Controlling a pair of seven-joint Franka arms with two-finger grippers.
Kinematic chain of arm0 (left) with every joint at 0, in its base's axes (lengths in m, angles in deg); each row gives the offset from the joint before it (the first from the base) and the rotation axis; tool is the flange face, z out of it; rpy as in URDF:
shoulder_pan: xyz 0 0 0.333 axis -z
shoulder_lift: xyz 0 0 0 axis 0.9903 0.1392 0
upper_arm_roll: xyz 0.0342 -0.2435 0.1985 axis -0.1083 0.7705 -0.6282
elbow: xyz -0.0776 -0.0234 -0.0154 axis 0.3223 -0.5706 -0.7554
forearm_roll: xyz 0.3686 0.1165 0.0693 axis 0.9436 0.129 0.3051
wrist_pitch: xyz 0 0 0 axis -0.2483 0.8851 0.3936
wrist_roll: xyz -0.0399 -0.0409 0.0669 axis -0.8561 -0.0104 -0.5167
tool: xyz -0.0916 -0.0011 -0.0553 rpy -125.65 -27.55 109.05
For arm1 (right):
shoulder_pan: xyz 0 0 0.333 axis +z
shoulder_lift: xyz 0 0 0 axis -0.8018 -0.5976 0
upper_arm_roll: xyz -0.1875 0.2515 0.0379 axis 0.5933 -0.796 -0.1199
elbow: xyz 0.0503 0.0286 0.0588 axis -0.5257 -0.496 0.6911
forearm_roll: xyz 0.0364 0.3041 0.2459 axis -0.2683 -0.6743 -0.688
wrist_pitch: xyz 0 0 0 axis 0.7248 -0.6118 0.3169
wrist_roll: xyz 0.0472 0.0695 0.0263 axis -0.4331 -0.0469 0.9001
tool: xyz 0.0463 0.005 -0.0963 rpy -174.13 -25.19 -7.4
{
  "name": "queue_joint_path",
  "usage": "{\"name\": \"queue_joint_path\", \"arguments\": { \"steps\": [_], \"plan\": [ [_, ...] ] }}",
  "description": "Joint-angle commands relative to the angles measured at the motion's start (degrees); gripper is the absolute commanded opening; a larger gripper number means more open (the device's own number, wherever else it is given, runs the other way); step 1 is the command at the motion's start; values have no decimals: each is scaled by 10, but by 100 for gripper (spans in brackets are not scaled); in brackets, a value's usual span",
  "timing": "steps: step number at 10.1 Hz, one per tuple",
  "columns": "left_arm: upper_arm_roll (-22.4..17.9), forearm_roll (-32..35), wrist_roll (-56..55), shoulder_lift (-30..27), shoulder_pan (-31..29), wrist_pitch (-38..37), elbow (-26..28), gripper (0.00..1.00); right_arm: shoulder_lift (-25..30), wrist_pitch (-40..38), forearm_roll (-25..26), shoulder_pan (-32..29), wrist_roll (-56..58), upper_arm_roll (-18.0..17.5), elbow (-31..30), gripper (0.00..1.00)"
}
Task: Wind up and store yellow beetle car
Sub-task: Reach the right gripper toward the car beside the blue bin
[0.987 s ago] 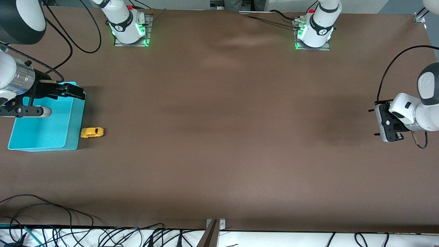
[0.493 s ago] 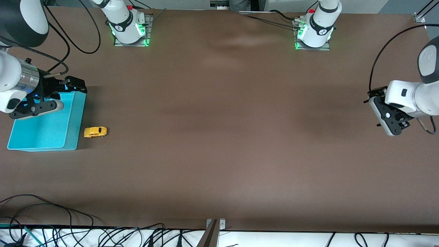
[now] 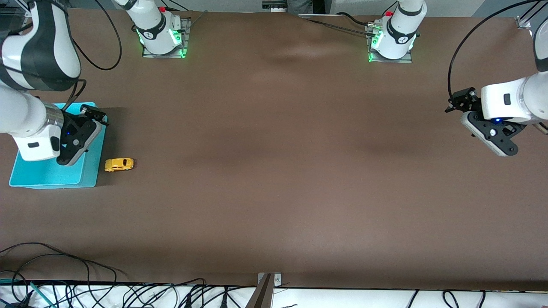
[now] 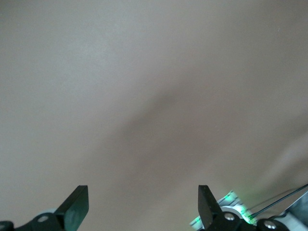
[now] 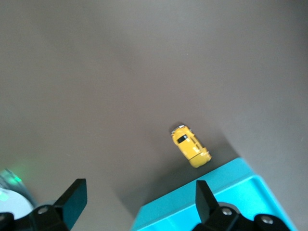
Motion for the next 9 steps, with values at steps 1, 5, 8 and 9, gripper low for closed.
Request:
{"name": "queue_joint_path", "arguments": {
  "steps": [1,5,8,9],
  "plan": [
    [-59,-11,-122,-45,81,-15,9,100,-21,57,19,-6,130,25,-40,100],
    [-185,-21,-174,-104,179,155,122,100,-73,186,22,-7,256,52,-91,100],
    [-202,-22,-281,-146,204,181,173,100,-128,268,19,-17,284,56,-111,100],
    [-201,-22,-296,-147,203,175,172,100,-136,283,18,-19,286,56,-126,100]
  ]
}}
